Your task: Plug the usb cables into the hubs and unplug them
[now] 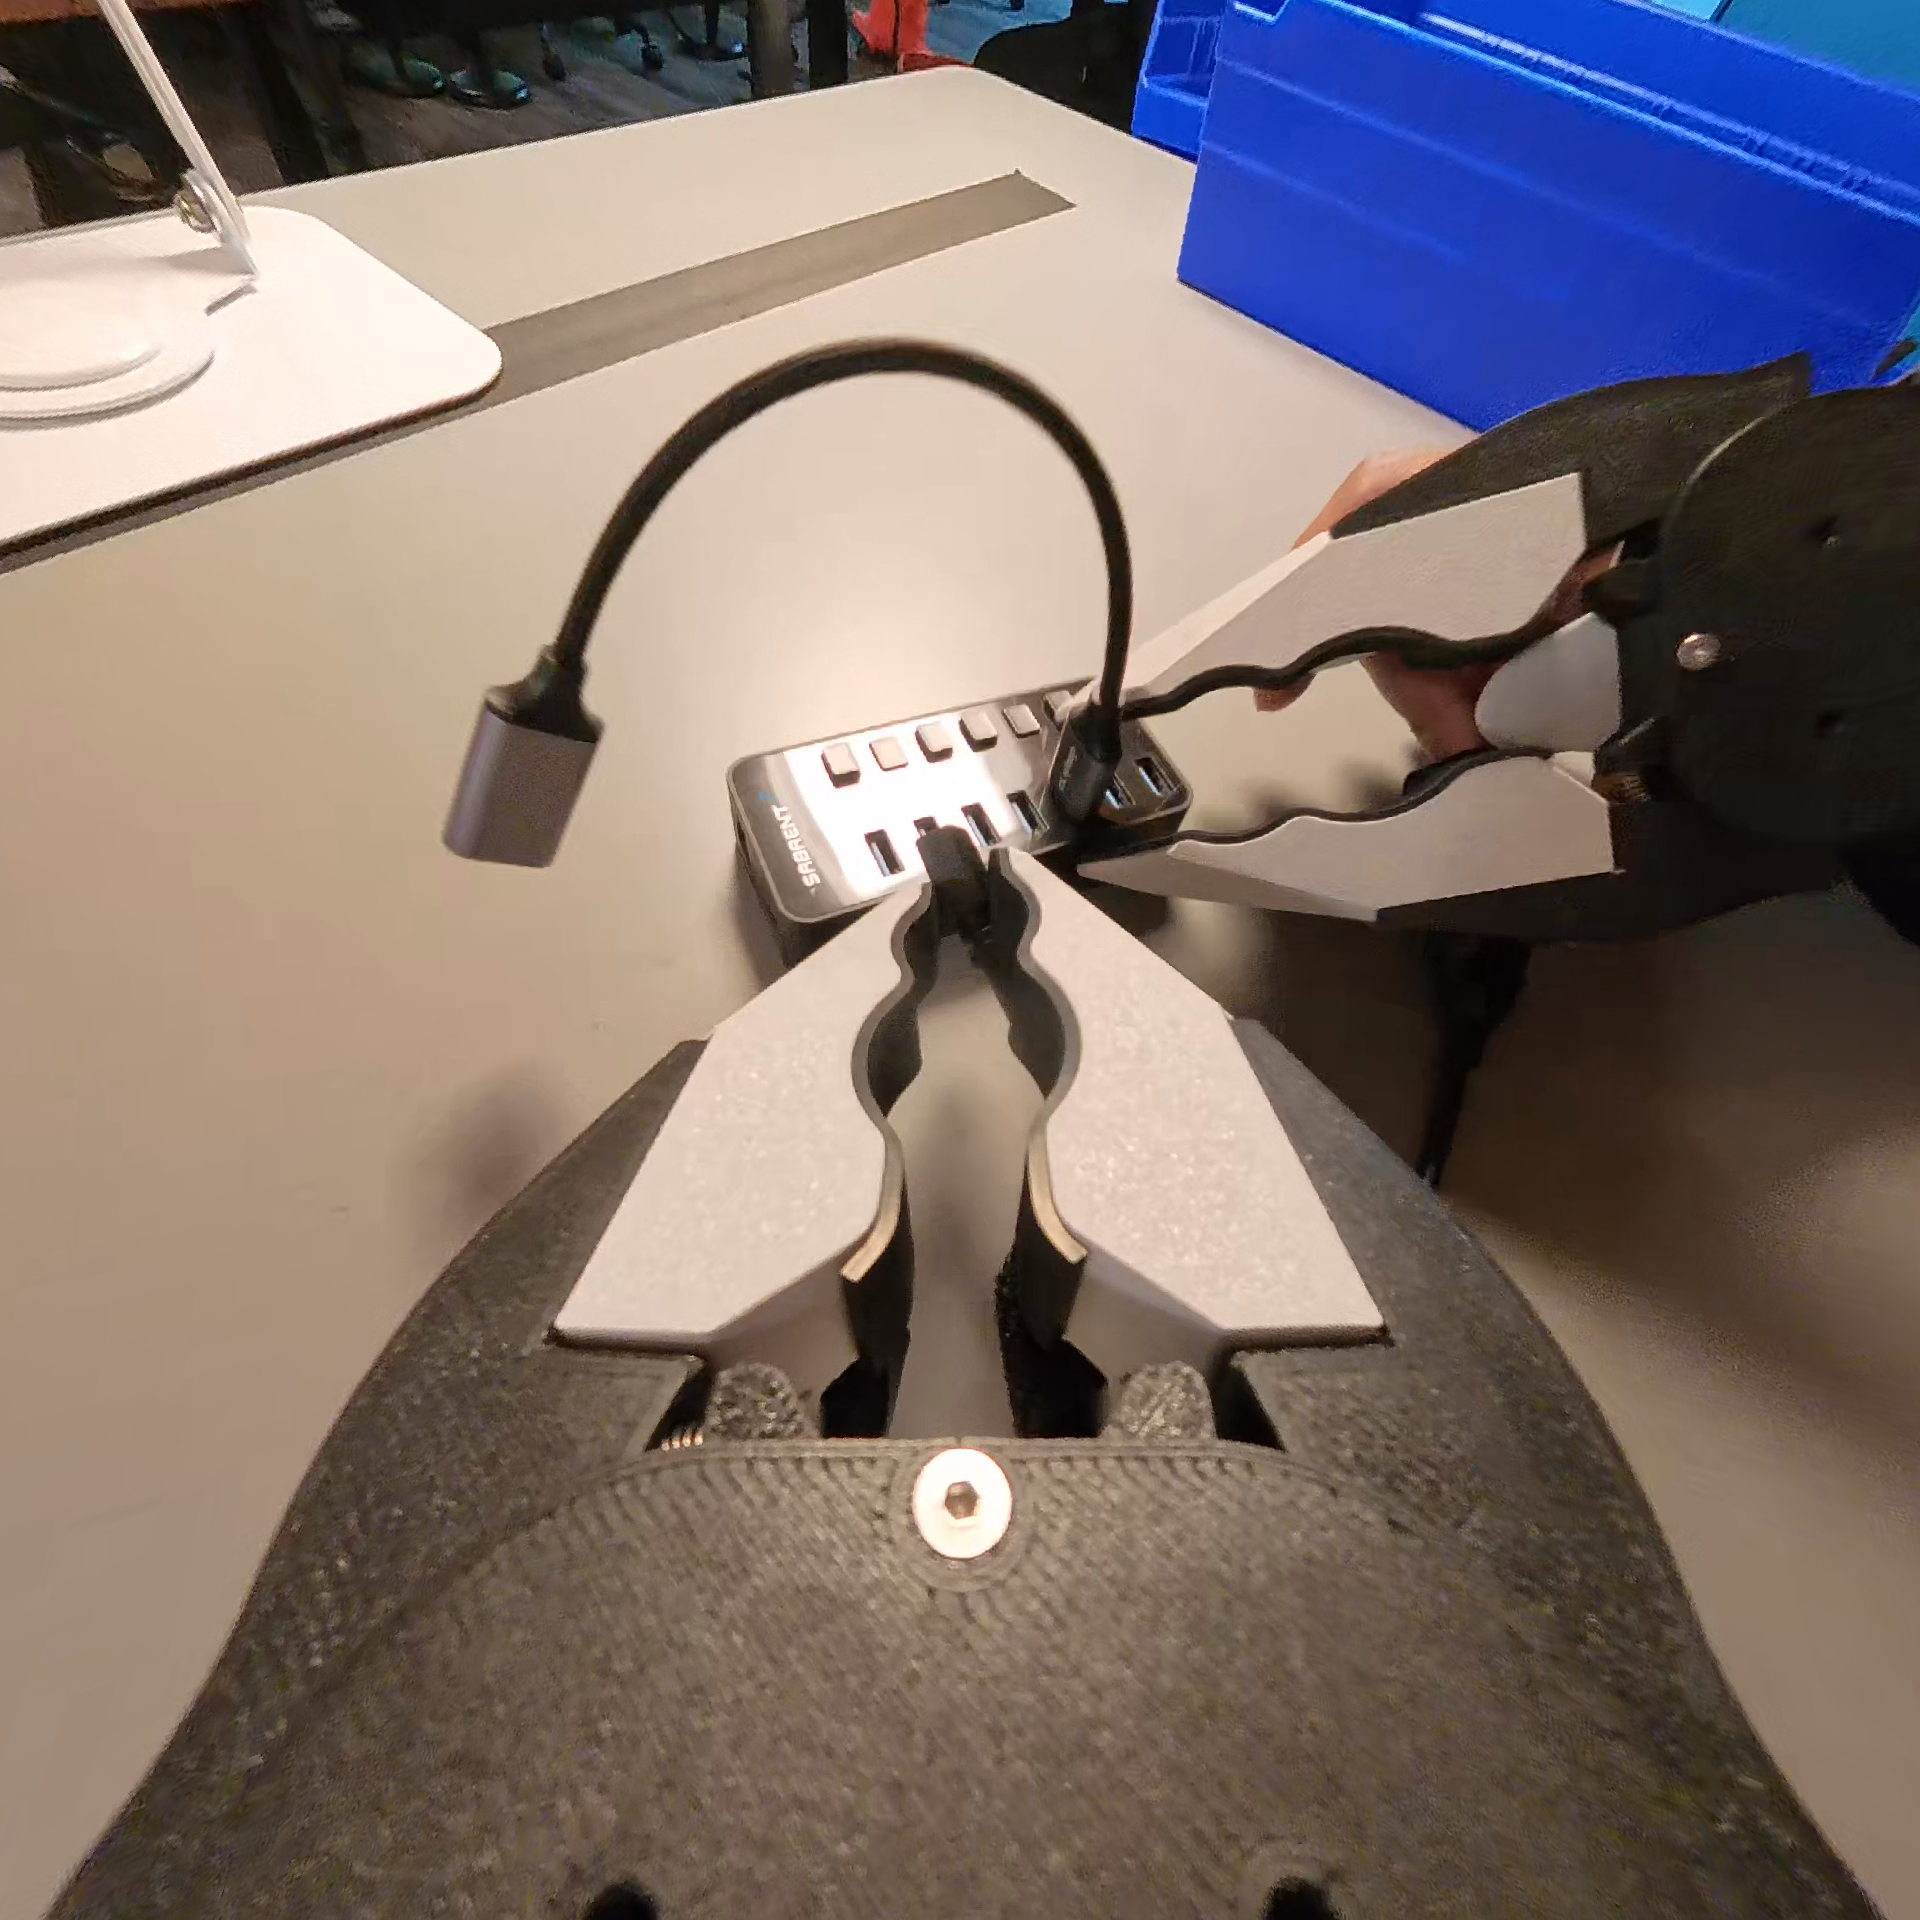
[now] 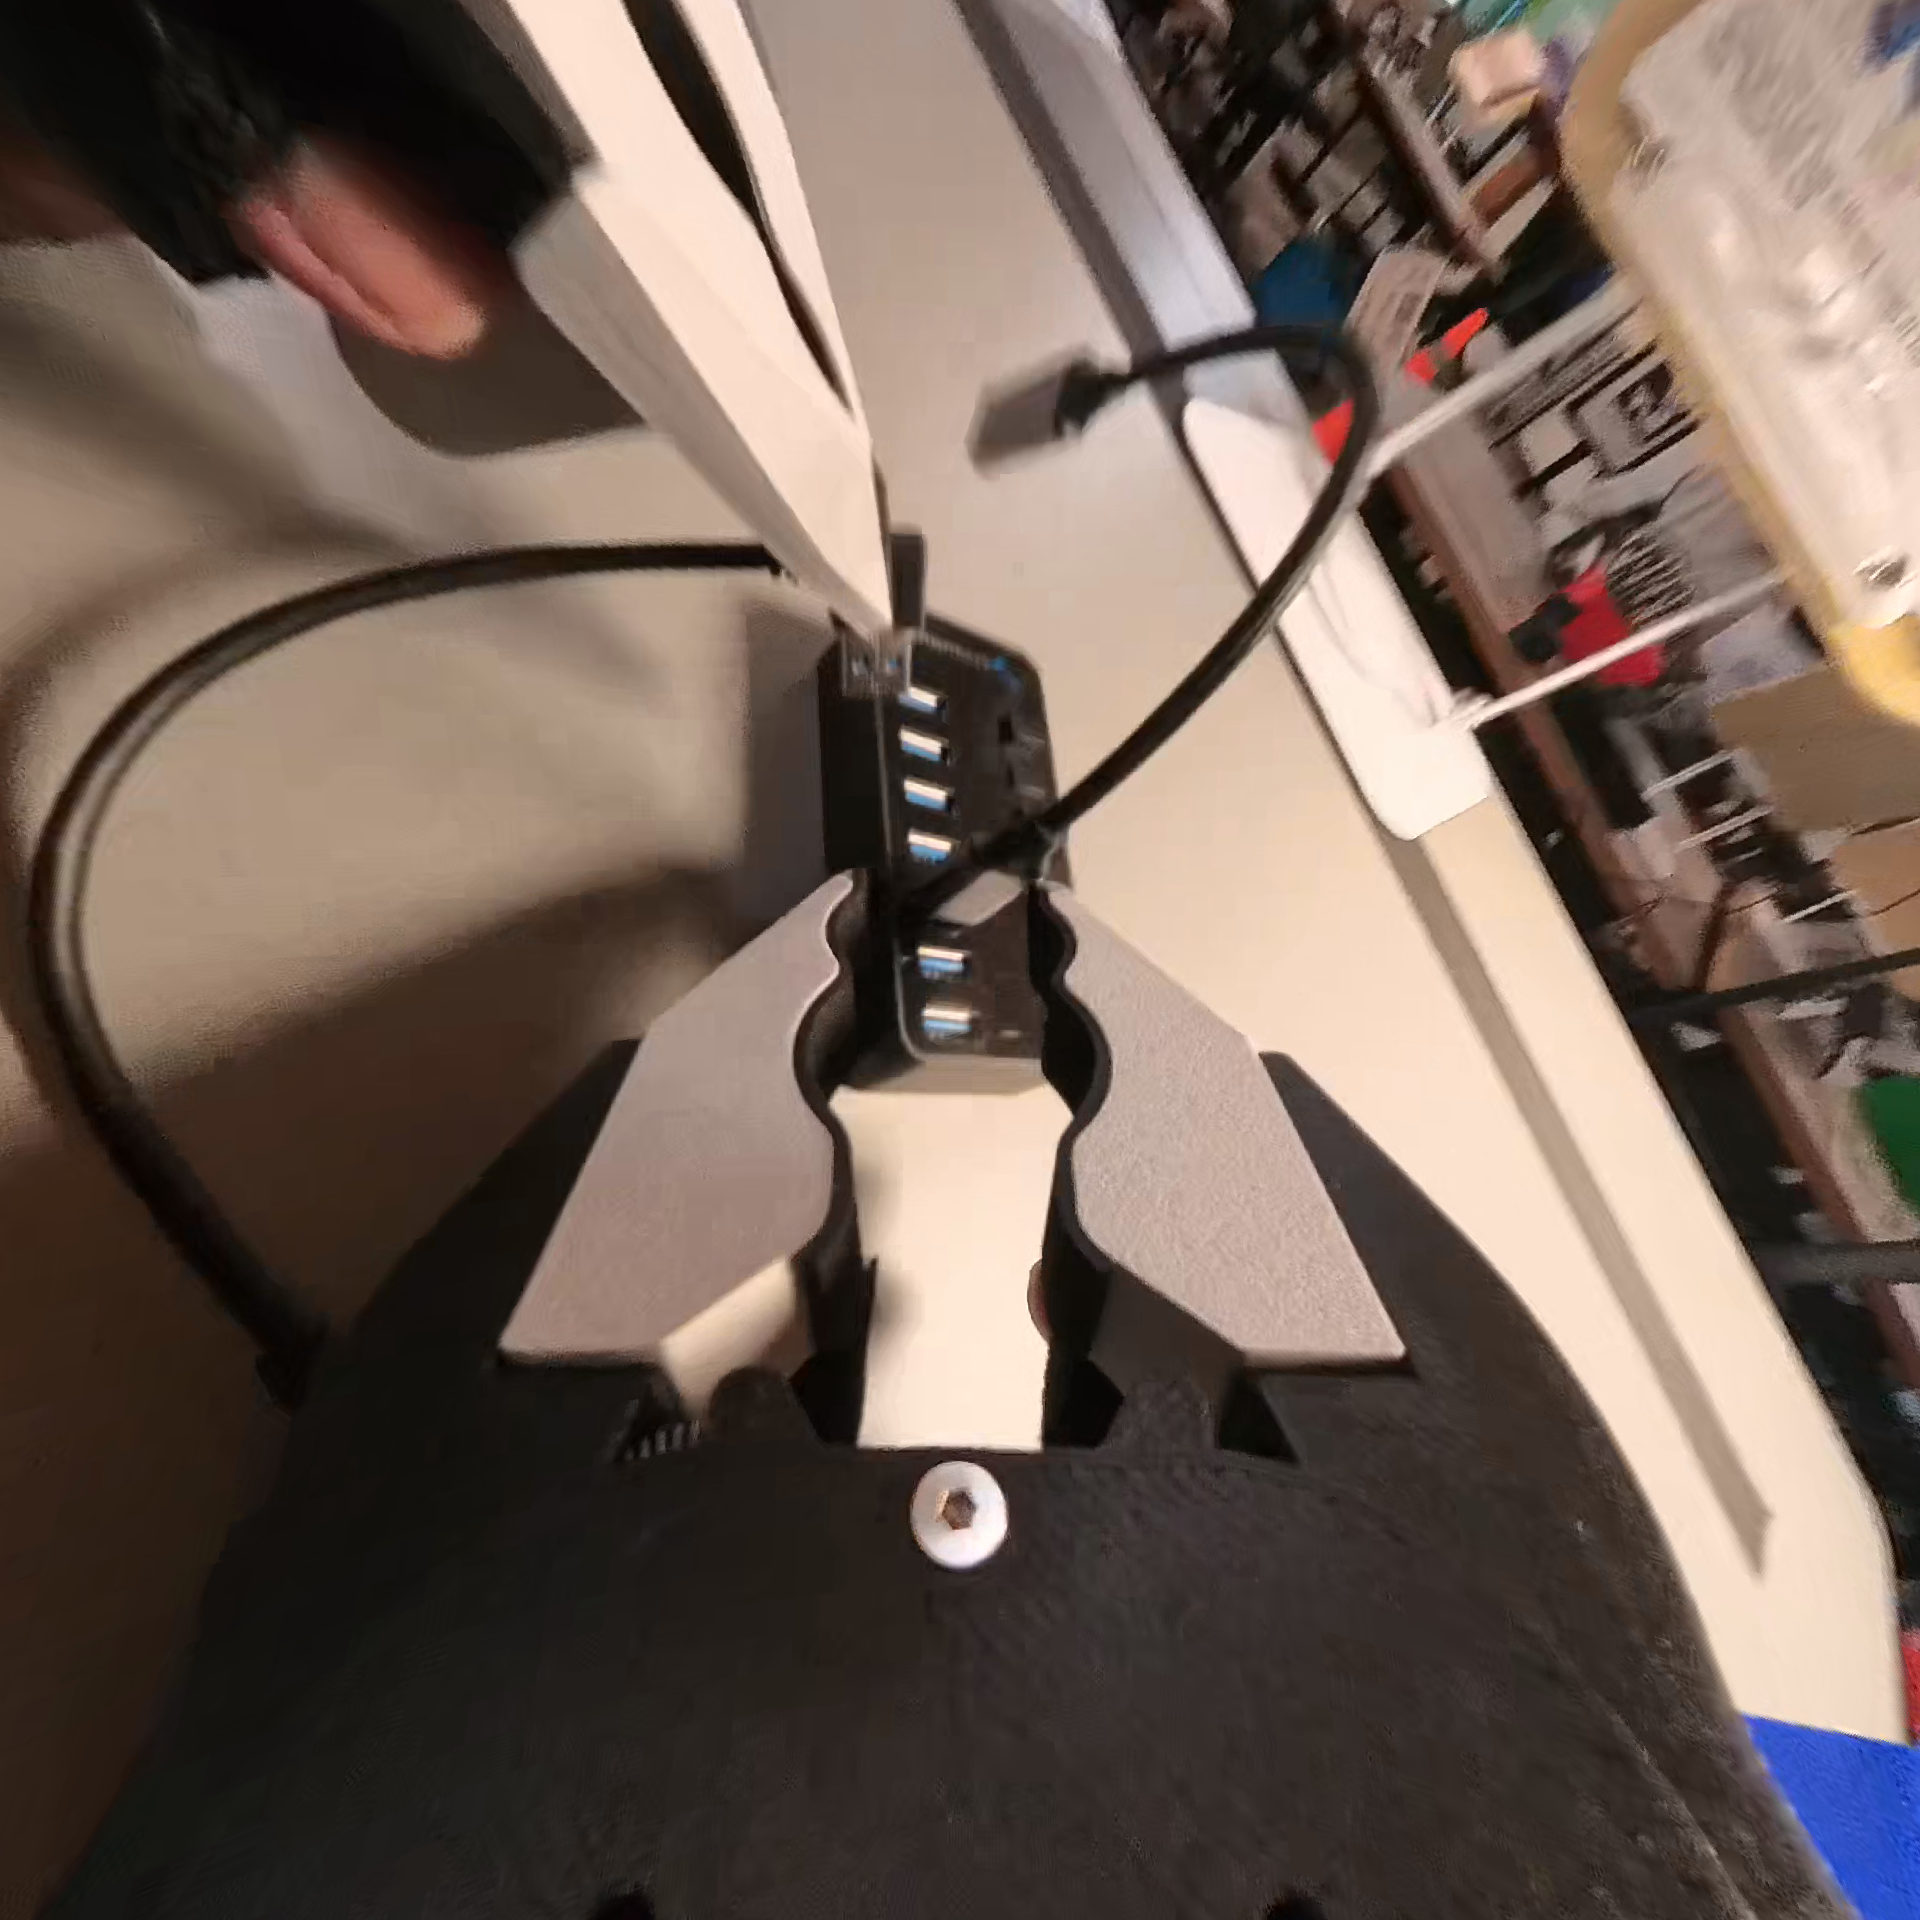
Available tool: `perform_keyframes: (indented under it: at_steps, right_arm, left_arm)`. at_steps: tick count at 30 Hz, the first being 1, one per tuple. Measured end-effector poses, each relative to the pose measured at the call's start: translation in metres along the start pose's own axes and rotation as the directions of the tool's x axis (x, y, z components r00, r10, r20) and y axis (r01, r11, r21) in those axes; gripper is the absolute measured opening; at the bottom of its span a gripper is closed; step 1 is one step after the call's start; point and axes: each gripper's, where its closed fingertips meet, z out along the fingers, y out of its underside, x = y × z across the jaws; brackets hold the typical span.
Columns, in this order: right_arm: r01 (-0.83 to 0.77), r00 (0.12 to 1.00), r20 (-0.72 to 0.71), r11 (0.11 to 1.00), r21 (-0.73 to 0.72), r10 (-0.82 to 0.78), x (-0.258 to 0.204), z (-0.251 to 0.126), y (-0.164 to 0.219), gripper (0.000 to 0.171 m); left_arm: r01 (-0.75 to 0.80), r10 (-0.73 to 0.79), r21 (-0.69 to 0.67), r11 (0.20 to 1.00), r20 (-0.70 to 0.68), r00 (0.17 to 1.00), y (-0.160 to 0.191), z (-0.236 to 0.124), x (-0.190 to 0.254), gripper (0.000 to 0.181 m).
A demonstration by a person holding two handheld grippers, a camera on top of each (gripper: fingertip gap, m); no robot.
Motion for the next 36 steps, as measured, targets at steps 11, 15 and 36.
perform_keyframes:
  at_steps: [11,15,36]
  right_arm:
    - [-0.207,0.956,0.207,0.978,-0.036,0.21,0.002,0.003,0.014,0.072]
    - [-0.196,0.944,0.258,0.979,-0.062,0.205,0.003,0.011,0.018,0.089]
    - [0.001,1.0,0.009,0.997,0.08,-0.002,0.015,0.026,-0.049,0.055]
  left_arm:
    - [0.046,-0.046,-0.011,0.999,-0.029,0.999,0.001,-0.001,-0.005,0.013]
    - [0.048,-0.048,-0.01,0.999,-0.033,0.998,0.0,-0.002,-0.005,0.013]
    - [-0.186,0.177,0.071,0.98,0.121,0.977,-0.021,-0.018,-0.017,0.013]
